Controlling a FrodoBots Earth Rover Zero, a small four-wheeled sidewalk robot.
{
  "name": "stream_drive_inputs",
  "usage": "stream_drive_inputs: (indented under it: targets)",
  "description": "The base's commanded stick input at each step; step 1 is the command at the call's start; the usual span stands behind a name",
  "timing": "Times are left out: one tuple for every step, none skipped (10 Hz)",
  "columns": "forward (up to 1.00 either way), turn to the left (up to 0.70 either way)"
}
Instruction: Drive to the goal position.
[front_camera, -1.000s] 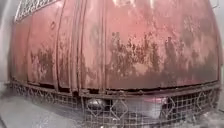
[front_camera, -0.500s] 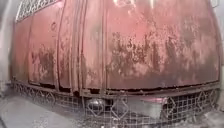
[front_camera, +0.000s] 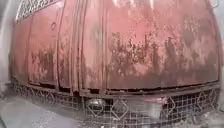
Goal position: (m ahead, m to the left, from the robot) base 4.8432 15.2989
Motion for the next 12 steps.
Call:
stream_drive_inputs:
  targets:
    - [0.0, 0.17]
    - [0.0, 0.0]
    - [0.0, 0.0]
    - [0.0, 0.0]
    - [0.0, 0.01]
    - [0.0, 0.12]
    - [0.0, 0.45]
    - [0.0, 0.48]
    - [0.0, 0.47]
    - [0.0, 0.48]
    - [0.0, 0.47]
    - [0.0, 0.48]
